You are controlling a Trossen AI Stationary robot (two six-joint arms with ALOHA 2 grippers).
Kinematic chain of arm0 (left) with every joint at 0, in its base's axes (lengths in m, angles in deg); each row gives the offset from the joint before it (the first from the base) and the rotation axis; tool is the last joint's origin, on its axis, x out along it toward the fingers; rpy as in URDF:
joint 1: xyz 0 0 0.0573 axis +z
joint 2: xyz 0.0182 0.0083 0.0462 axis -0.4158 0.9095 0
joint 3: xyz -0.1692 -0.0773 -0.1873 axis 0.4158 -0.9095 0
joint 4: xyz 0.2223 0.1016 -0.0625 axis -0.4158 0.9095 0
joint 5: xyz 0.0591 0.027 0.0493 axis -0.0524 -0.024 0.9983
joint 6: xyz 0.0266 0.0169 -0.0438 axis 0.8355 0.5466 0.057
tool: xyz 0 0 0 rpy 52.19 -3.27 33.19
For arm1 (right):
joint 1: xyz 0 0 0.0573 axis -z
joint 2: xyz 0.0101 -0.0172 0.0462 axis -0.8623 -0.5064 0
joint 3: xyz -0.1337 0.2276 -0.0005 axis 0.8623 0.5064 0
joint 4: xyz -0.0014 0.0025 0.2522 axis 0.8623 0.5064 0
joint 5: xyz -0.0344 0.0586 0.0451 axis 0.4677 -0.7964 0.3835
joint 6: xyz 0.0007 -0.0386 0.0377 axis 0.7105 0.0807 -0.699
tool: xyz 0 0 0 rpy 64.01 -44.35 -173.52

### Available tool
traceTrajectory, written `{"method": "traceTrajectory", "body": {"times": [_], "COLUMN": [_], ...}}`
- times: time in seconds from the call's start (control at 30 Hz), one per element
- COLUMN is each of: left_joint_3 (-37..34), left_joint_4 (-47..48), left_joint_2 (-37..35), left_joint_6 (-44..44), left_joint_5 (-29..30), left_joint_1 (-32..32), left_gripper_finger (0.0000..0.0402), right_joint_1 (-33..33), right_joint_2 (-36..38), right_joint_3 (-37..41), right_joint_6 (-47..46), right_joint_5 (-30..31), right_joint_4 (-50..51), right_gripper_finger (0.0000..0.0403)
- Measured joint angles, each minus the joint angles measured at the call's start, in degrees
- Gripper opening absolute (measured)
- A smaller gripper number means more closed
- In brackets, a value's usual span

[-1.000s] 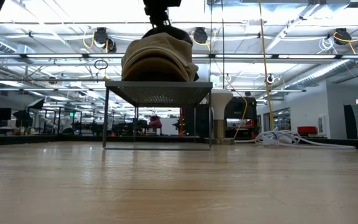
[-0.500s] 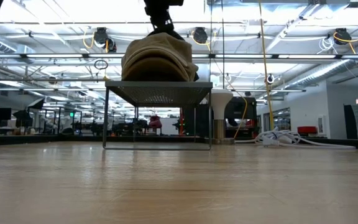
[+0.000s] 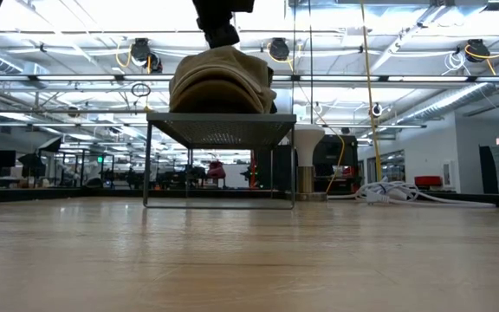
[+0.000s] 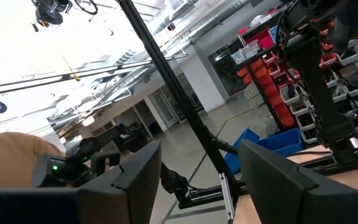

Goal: Pick & Place hat
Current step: Stack the black cap on the stacked black caps on the shelf

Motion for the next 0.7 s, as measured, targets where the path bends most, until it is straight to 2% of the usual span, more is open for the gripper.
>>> {"method": "traceTrajectory", "body": {"times": [0.3, 0.47, 0.7], "left_joint_3": [0.0, 0.0, 0.0], "left_joint_4": [7.7, 11.0, 13.9], "left_joint_2": [0.0, 0.0, 0.0], "left_joint_6": [-7.4, -9.8, -12.7], "left_joint_5": [-15.6, -22.3, -26.9], "left_joint_1": [1.1, 2.1, 2.3], "left_gripper_finger": [0.0006, 0.0006, 0.0006], "right_joint_1": [0.0, 0.0, 0.1], "right_joint_2": [0.0, 0.0, 0.0], "right_joint_3": [0.0, 0.0, 0.0], "right_joint_6": [0.0, 0.0, 0.0], "right_joint_5": [0.1, 0.1, 0.1], "right_joint_4": [0.0, 0.0, 0.0], "right_gripper_finger": [0.0208, 0.0208, 0.0208]}}
